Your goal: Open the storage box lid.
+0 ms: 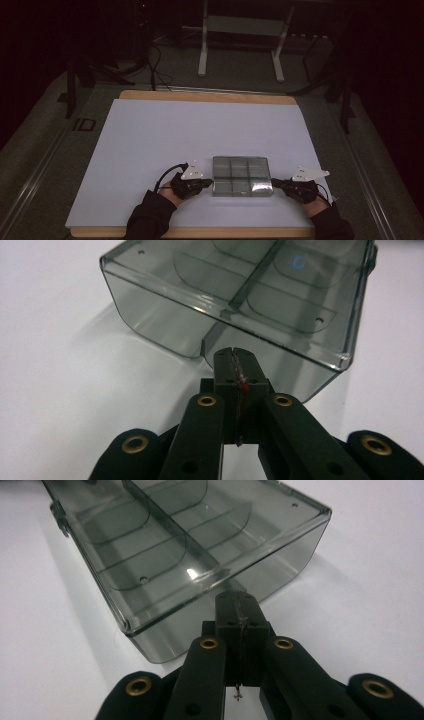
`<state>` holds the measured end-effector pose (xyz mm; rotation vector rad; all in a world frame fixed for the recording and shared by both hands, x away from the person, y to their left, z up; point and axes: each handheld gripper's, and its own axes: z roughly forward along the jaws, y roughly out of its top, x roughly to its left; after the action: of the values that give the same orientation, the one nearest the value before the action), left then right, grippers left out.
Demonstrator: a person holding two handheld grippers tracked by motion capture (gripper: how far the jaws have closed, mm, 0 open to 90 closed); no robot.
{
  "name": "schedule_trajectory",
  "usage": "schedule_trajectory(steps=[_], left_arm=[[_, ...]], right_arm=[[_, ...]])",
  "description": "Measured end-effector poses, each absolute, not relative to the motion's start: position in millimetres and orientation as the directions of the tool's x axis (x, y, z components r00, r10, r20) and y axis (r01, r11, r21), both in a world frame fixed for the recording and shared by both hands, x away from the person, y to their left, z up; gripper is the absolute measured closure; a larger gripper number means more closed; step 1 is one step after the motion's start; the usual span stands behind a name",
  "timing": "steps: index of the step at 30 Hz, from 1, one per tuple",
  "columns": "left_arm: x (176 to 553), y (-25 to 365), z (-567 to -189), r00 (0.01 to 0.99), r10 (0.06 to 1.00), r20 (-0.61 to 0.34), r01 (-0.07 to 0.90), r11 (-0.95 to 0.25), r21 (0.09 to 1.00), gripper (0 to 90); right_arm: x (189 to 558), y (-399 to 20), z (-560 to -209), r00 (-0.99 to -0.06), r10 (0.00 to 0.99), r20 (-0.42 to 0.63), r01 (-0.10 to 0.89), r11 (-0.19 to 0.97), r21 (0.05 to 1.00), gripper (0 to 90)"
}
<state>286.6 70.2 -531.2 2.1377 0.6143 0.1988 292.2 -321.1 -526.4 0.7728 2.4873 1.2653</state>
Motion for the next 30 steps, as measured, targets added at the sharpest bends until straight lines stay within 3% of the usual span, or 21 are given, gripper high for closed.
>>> schedule_trajectory(steps=[23, 30], left_arm=[[286.5, 67.3, -517.0, 0.858, 0.511, -0.054, 0.325, -0.459, 0.827, 90.0], [291.4, 67.7, -514.2, 0.824, 0.565, -0.033, 0.328, -0.429, 0.842, 64.3]], right_arm=[[293.5, -319.9, -515.5, -0.833, 0.552, 0.029, 0.324, 0.445, 0.835, 87.6], [299.7, -319.9, -510.3, -0.818, 0.574, 0.021, 0.323, 0.430, 0.843, 74.9]])
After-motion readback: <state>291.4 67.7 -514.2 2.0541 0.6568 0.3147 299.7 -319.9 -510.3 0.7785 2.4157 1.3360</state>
